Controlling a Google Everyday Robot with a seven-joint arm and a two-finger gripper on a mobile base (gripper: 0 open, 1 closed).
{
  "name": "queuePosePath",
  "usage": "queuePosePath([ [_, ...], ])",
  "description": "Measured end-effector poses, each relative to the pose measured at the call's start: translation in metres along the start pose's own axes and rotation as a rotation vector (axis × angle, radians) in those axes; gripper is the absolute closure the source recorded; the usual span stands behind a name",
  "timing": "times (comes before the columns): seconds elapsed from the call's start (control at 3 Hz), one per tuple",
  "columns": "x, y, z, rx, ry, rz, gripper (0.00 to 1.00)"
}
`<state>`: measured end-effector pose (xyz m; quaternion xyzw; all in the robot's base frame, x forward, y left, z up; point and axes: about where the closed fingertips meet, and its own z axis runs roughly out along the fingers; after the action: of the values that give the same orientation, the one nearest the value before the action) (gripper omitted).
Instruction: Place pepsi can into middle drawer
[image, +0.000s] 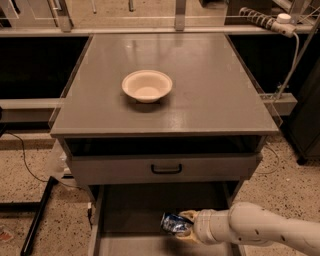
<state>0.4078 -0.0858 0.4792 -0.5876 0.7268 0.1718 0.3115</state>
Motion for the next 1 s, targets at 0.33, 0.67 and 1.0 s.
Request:
queuePosePath([
  [0.33, 0.038, -0.031, 0.02, 0.096, 0.038, 0.053, 1.0],
  [0.67, 0.065, -0.064, 0.025, 0.168, 0.028, 0.107, 1.0],
  [1.0, 0.073, -0.074, 0.035, 0.154, -0.045, 0.129, 1.0],
])
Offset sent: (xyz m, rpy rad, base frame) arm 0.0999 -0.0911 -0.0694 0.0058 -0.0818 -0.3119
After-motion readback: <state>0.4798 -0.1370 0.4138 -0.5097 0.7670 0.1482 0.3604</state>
